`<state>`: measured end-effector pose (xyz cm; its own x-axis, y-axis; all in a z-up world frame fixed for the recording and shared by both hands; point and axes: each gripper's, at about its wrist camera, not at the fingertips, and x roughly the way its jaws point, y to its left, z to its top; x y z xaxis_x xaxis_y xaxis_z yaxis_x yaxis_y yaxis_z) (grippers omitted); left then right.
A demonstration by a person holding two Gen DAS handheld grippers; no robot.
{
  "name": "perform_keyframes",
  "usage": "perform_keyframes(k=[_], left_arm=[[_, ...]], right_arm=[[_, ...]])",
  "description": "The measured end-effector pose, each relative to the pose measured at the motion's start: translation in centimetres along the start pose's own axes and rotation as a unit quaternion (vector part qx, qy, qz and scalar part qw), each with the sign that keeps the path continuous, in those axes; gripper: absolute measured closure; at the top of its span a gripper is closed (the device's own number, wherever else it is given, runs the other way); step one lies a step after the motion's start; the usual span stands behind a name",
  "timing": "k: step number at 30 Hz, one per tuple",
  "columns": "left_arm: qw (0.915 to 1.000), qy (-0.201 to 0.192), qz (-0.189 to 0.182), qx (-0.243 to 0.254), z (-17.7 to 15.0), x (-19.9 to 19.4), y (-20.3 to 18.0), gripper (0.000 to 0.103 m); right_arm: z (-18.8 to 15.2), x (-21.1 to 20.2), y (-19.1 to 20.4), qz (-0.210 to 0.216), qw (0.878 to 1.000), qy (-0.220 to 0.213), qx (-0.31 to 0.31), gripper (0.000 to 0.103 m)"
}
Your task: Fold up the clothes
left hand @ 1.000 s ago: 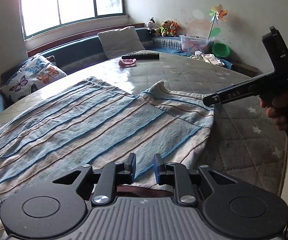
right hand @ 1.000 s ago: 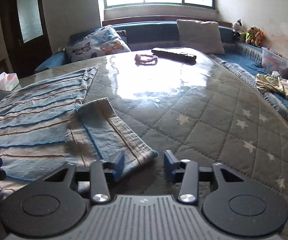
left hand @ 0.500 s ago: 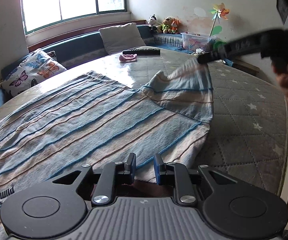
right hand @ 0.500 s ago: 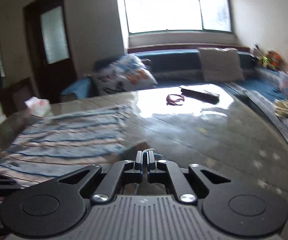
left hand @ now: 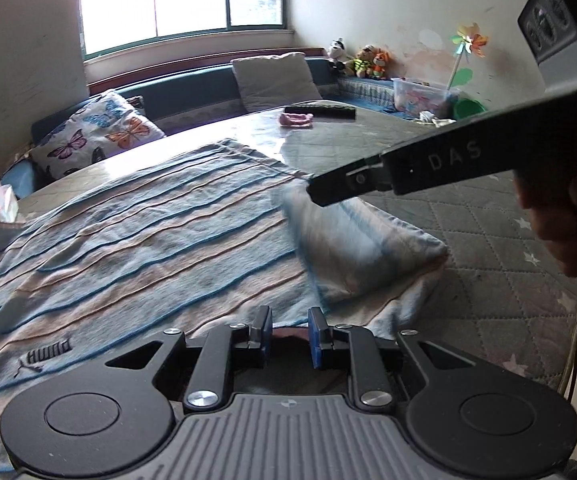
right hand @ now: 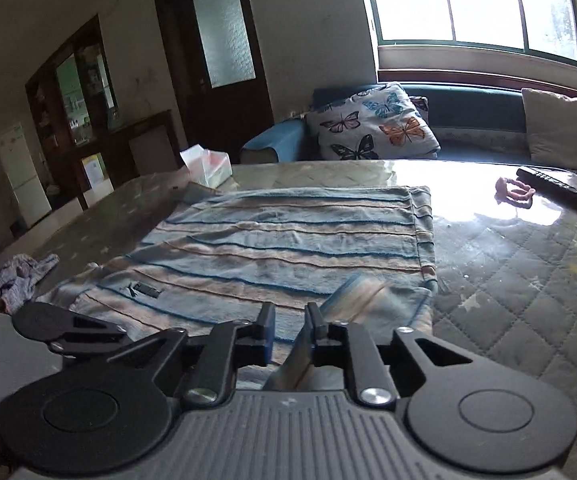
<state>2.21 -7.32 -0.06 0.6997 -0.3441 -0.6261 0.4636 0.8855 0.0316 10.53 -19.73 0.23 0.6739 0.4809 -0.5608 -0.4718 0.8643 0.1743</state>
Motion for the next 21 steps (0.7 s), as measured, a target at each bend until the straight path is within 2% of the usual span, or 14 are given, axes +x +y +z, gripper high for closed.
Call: perform_keyframes(k=[9, 13, 17, 21], left_arm=[[0.9997, -0.003, 0.014, -0.021, -0.5, -1.0, 1.0, 0.075], [0.999, -0.002, 0.027, -0.036, -0.8, -1.5, 1.8, 0.075], [0.9971, -0.002, 0.051, -0.056, -1.3, -2.6, 3.2, 0.075], [0.9924, -0.003, 0.086, -0.087, -2.3, -4.3, 5.3, 0.075]], right_arm=[[0.5, 5.1, -4.5, -0.088, 0.995, 0.046, -0.014, 0.083], [0.2, 7.4, -5.3, -0.098, 0.993, 0.061, -0.025, 0.083], [0.3, 7.1, -4.2, -0.094, 0.993, 0.056, -0.047, 0.083], [-0.1, 6.4, -2.9, -0.091, 0.992, 0.056, -0.063, 0.074]])
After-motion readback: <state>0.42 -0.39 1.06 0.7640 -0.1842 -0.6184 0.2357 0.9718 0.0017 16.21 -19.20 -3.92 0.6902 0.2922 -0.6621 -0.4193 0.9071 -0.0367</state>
